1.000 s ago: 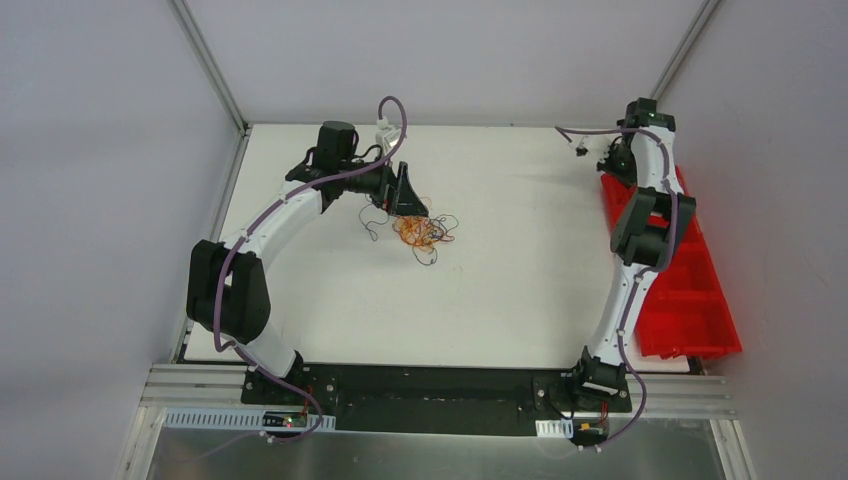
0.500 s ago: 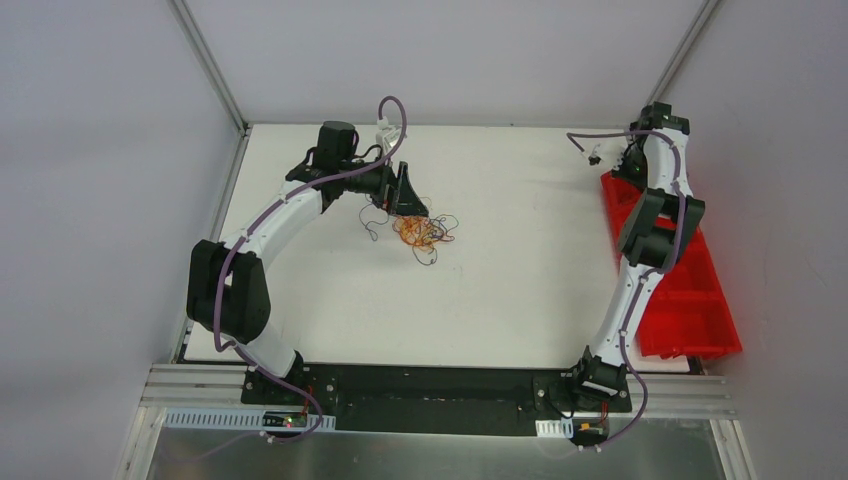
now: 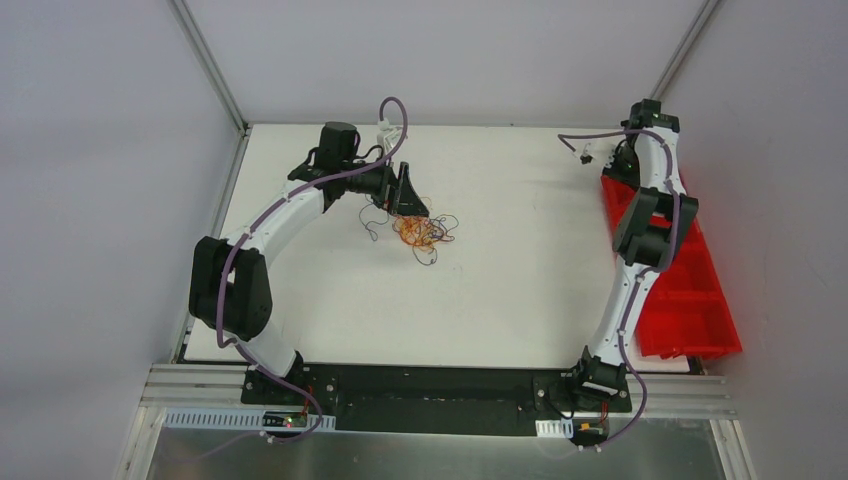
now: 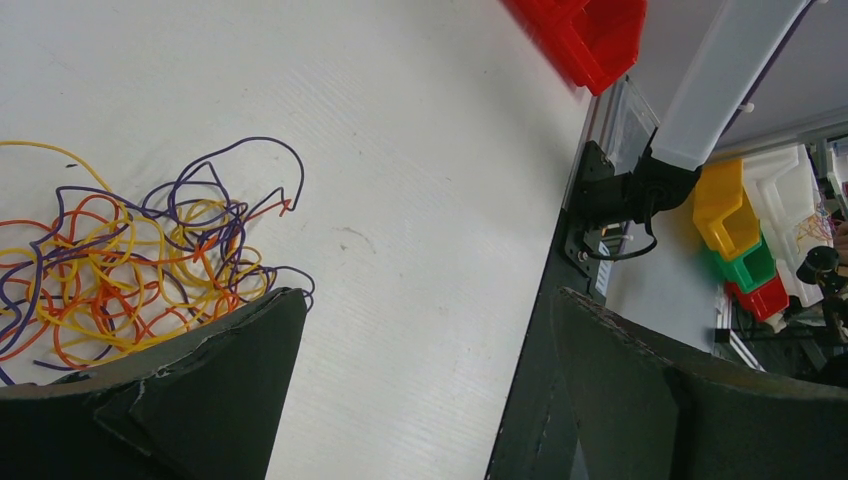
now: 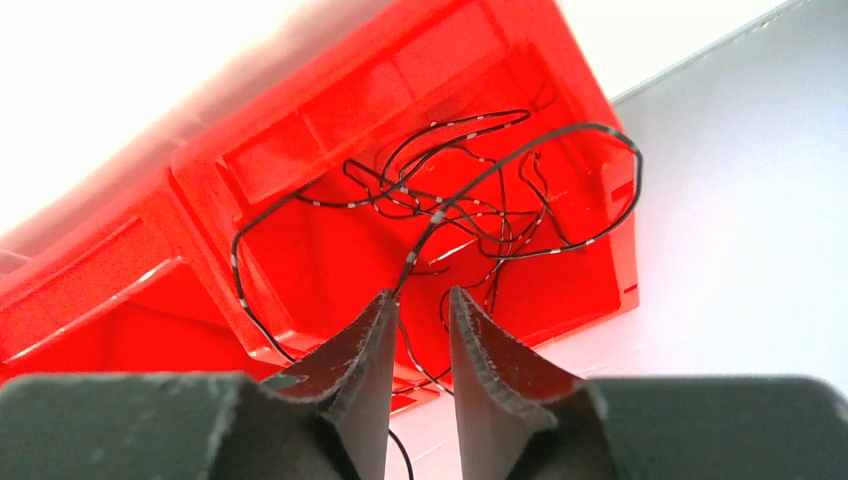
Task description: Untangle the cables
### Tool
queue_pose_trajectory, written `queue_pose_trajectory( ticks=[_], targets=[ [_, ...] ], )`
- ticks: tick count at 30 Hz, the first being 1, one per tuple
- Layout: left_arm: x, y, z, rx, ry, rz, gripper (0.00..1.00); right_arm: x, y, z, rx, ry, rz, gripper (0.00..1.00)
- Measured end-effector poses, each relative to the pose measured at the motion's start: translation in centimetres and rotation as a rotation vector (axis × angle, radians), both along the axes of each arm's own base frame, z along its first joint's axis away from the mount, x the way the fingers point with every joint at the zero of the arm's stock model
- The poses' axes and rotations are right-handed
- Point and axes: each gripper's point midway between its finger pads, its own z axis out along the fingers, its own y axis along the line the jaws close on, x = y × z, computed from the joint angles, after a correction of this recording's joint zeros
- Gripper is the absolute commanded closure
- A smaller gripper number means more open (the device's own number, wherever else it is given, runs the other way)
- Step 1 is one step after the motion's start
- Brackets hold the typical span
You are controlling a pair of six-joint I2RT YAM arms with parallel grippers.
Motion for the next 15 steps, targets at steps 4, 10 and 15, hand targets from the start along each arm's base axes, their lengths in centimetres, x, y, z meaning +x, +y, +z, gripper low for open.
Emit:
queue_pose_trajectory(
  ticks=[4,10,15],
  targets=[
    [0.0,0.0,0.0,-0.002,0.0,-0.002,0.03,0.4,1.0,-0.1,0.005,-0.006,0.016,0.68],
    [-0.1,-0.1,0.1,-0.007,-0.001,-0.009,0.03,0.6,1.9,-0.4,0.024,-0.004,0.02,0.55],
    [-0.2,-0.1,0.2,-0.01,0.0,-0.013,0.01,0.2,2.6,-0.9,0.047,0.008,0.017,0.42]
  ],
)
